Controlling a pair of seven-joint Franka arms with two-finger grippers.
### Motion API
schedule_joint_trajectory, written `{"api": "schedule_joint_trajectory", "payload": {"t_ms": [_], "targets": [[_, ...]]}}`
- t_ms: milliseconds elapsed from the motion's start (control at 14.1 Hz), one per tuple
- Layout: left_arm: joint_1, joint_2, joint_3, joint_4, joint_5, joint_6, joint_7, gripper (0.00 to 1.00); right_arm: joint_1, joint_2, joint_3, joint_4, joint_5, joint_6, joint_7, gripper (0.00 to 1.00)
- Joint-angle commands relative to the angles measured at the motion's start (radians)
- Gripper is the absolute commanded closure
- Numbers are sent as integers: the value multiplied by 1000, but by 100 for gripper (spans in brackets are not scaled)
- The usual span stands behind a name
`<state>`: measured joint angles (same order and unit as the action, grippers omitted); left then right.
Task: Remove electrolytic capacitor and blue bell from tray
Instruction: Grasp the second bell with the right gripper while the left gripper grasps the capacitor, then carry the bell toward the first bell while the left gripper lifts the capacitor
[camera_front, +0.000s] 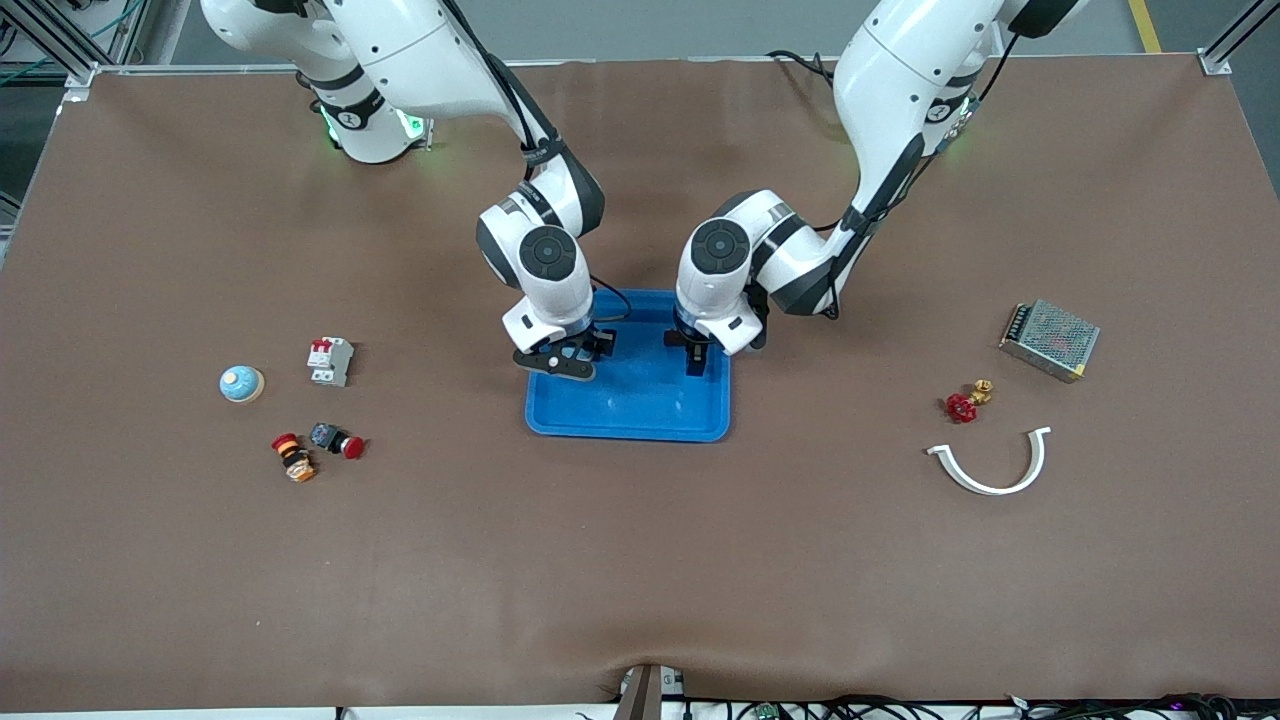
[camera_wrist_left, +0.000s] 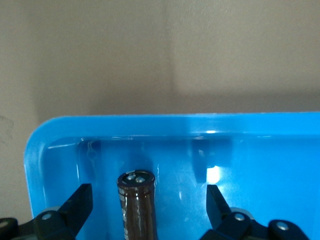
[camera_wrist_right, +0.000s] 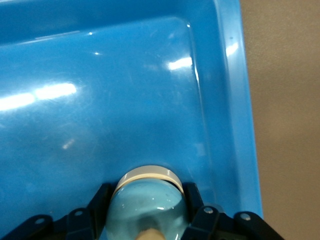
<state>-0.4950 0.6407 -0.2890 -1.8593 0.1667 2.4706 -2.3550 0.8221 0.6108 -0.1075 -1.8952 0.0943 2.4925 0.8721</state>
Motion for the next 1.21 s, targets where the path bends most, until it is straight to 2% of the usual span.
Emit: {"api": "schedule_joint_trajectory", "payload": {"t_ms": [0,213,426,781,1137], "targets": [[-13,16,2,29,24,-7,-38,0,3,6,-3,5,-13,-12,7,51],[-25,24,2,46,24,-9,-41,0,-12,-14,-4,10,-13,-41,-27,54],[-39,36,2,58,24,-9,-41,0,-69,-87,-6,45,-10,-208,-151,54],[-40,39,2,63,24,-9,-50,0,-194,-195,-9,41,-10,-352,-434,53],[-39,43,5,55,27,-12,-50,0,-337,-227,-12,-4,-13,-366,-682,53]]}}
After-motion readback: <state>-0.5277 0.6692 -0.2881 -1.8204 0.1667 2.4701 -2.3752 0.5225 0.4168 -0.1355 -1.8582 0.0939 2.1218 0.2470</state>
